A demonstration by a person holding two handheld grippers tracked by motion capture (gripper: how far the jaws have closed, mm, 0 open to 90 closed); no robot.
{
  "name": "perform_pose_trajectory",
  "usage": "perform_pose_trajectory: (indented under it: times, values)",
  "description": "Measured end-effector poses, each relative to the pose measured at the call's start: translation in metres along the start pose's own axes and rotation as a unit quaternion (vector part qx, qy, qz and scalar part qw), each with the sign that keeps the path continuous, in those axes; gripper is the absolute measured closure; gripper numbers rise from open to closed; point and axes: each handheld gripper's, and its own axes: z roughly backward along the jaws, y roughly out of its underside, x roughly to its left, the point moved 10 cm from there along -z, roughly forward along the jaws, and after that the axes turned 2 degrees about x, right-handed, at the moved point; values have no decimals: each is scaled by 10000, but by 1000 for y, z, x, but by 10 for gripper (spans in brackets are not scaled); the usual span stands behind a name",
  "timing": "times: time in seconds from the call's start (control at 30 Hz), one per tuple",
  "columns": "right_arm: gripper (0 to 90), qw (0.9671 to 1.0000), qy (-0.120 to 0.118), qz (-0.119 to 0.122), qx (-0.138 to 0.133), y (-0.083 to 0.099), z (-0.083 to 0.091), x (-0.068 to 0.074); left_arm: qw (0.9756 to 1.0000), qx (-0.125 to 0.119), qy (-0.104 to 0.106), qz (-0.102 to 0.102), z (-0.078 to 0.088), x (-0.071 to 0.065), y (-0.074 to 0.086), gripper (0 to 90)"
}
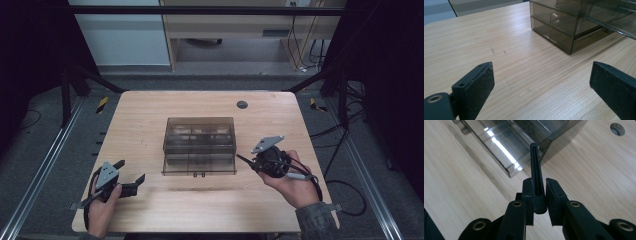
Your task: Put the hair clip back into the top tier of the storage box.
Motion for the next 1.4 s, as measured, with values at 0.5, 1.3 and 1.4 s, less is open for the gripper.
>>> perform_pose_trajectory:
  times: [0.5,1.3,1.4]
  values:
    - [775,9999,-103,115,-9,-34,-16,14,10000,-11,-5,30,1,2,0,58]
    - [774,9991,-244,195,272,-48,-37,26,10000,-8,-16,39,1,3,1,58]
    - [774,9991,-253,211,281,-48,-38,26,10000,-8,-20,37,1,3,1,58]
